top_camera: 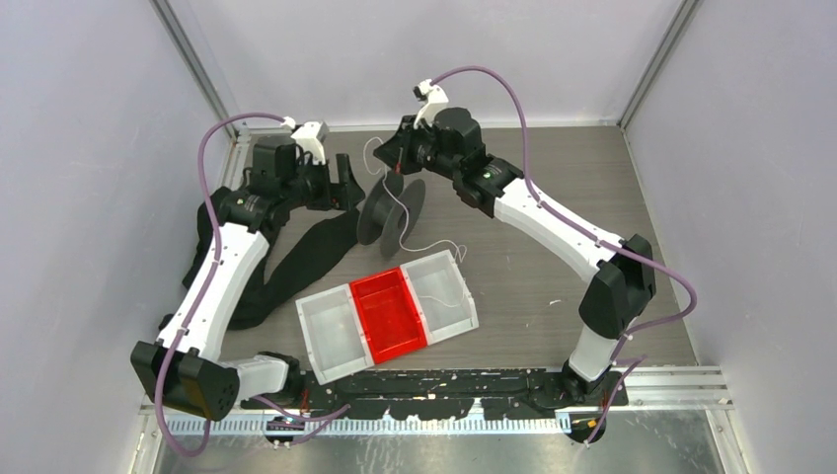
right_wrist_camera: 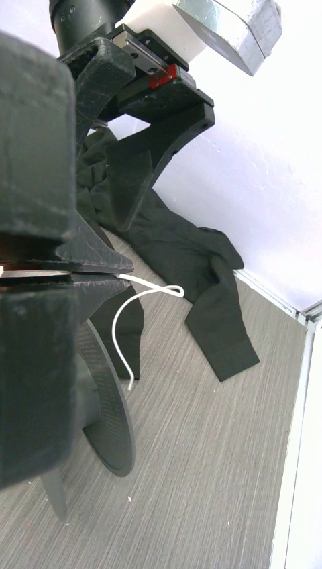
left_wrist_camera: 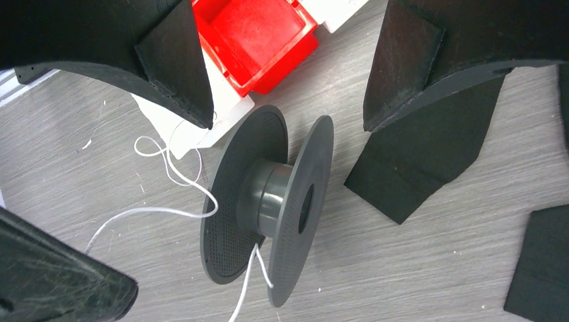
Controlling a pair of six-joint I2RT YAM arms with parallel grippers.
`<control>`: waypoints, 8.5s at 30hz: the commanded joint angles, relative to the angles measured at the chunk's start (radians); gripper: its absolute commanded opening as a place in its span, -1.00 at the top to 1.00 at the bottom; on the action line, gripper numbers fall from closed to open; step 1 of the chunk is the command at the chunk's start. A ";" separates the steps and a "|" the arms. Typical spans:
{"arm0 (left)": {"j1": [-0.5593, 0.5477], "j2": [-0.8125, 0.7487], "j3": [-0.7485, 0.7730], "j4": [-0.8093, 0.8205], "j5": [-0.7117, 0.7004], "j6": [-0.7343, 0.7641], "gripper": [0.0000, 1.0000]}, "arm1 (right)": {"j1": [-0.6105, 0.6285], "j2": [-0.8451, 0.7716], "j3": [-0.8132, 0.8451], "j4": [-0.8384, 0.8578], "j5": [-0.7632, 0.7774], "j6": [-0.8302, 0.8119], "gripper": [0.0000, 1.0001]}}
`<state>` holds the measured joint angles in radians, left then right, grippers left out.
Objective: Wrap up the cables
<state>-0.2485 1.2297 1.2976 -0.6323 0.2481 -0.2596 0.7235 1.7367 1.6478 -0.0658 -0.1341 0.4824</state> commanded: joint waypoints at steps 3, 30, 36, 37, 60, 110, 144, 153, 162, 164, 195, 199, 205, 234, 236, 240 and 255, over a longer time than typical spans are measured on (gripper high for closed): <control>-0.001 -0.017 -0.052 0.134 0.064 -0.045 -0.67 | 0.004 0.019 -0.005 0.062 -0.024 0.035 0.99; -0.002 0.017 -0.255 0.443 0.038 -0.159 -0.54 | 0.009 0.002 -0.086 0.131 -0.089 0.117 0.99; -0.002 0.021 -0.272 0.466 0.044 -0.162 -0.50 | -0.001 -0.003 -0.078 0.085 -0.096 0.147 0.99; -0.002 0.020 -0.274 0.466 0.045 -0.162 -0.50 | -0.011 -0.003 -0.077 0.084 -0.107 0.171 0.99; -0.002 0.026 -0.287 0.492 0.053 -0.162 -0.31 | -0.121 0.083 0.036 -0.044 -0.344 0.501 0.99; -0.089 0.168 -0.236 0.590 -0.104 -0.133 -0.17 | -0.147 0.098 0.031 0.062 -0.394 0.612 0.99; -0.089 0.177 -0.239 0.659 -0.141 -0.052 0.03 | -0.148 0.111 0.007 0.099 -0.414 0.642 0.99; -0.089 0.173 -0.245 0.667 -0.124 -0.014 0.14 | -0.148 0.119 0.009 0.102 -0.416 0.646 0.99; -0.089 0.179 -0.244 0.678 -0.124 -0.016 0.30 | -0.148 0.124 0.012 0.106 -0.423 0.648 0.99; -0.089 0.180 -0.243 0.678 -0.122 -0.018 0.30 | -0.147 0.120 0.009 0.106 -0.422 0.648 0.99; -0.086 0.156 -0.020 0.309 -0.072 0.132 1.00 | -0.297 -0.043 0.020 -0.311 -0.406 0.266 -0.35; -0.086 0.176 0.111 0.133 -0.033 0.195 0.99 | -0.331 -0.148 -0.033 -0.497 -0.298 0.002 -0.48; -0.083 0.228 0.291 -0.111 0.022 0.207 0.99 | -0.297 -0.401 -0.436 -0.280 -0.244 -0.153 -0.48; -0.053 0.266 0.435 -0.311 0.179 0.174 0.99 | 0.023 -0.265 -0.571 0.038 0.061 -0.182 0.99; -0.047 0.263 0.419 -0.310 0.182 0.175 1.00 | -0.003 -0.306 -0.584 0.047 0.123 -0.160 0.99; -0.039 0.246 0.397 -0.295 0.208 0.175 0.99 | -0.154 -0.302 -0.546 0.005 0.047 -0.061 0.99; 0.030 0.221 0.389 -0.230 0.336 0.121 1.00 | -0.262 -0.255 -0.542 -0.121 0.088 -0.011 0.99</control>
<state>-0.2394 1.5047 1.6821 -0.9615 0.4789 -0.0818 0.4591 1.4864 1.0866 -0.1677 -0.0517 0.4595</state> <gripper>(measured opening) 0.042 0.022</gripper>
